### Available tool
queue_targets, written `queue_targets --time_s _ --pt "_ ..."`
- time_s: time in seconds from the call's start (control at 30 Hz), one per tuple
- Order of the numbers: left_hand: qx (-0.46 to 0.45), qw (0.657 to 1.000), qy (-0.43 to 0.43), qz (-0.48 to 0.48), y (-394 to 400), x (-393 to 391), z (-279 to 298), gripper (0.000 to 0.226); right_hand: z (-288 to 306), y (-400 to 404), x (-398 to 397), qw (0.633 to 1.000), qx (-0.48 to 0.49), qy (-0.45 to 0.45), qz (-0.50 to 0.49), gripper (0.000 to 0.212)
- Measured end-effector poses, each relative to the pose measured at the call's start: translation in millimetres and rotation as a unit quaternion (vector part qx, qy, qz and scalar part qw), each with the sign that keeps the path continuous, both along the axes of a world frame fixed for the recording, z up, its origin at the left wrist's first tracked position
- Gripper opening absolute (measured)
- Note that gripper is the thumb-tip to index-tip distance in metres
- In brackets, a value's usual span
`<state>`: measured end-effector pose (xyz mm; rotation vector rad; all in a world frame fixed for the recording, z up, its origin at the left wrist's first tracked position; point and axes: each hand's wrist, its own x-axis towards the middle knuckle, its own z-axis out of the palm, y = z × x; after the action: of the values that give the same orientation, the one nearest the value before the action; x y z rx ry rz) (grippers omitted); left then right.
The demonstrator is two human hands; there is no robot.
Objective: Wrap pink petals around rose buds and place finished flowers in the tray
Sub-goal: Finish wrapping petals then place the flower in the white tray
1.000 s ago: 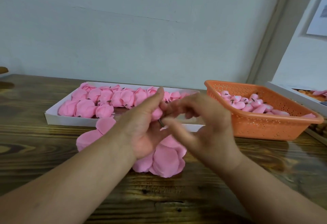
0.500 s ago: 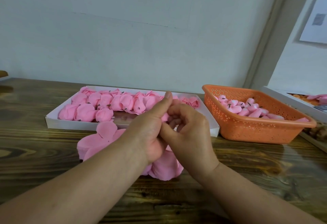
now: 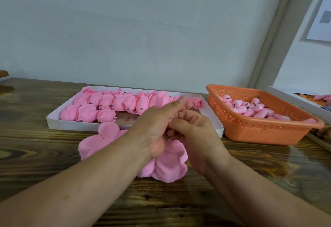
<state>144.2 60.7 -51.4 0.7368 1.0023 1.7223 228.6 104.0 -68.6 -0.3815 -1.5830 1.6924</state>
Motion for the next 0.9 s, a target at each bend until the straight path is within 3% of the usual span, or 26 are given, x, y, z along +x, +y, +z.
queue_targets --time_s 0.07,0.17,0.3,0.43,0.53,0.67,0.8,0.9 --pt "-0.006 1.000 0.004 -0.006 -1.3 -0.1 0.7 0.026 2.8 3.2 2.6 1.000 0.009 -0.018 0.019 0.010" --pt "0.002 0.999 0.030 0.039 -1.3 -2.5 2.6 0.026 19.9 18.0 14.8 0.991 0.115 -0.063 -0.004 0.007" --pt "-0.006 0.980 0.173 0.101 -7.8 -0.6 3.6 0.016 46.5 35.1 30.8 0.956 0.262 -0.085 -0.098 0.031" --pt "-0.034 0.932 0.343 0.114 -13.4 -0.6 1.3 0.037 64.9 34.0 26.2 0.902 0.385 -0.195 0.020 0.049" --pt "-0.023 0.927 0.359 0.107 -13.4 -3.3 1.5 0.036 74.2 34.3 21.5 0.903 0.363 -0.208 0.101 0.044" --pt "0.003 0.935 0.350 0.060 -13.6 -3.8 2.7 0.010 79.9 37.0 19.3 0.906 0.333 -0.204 0.164 0.038" --pt "-0.039 0.939 0.341 0.037 -11.5 -7.6 3.0 0.010 78.3 40.2 16.6 0.903 0.324 -0.197 0.204 0.034" --pt "-0.084 0.947 0.310 -0.017 -12.3 -12.0 12.7 0.017 72.8 46.0 13.2 0.923 0.298 -0.167 0.175 0.018"
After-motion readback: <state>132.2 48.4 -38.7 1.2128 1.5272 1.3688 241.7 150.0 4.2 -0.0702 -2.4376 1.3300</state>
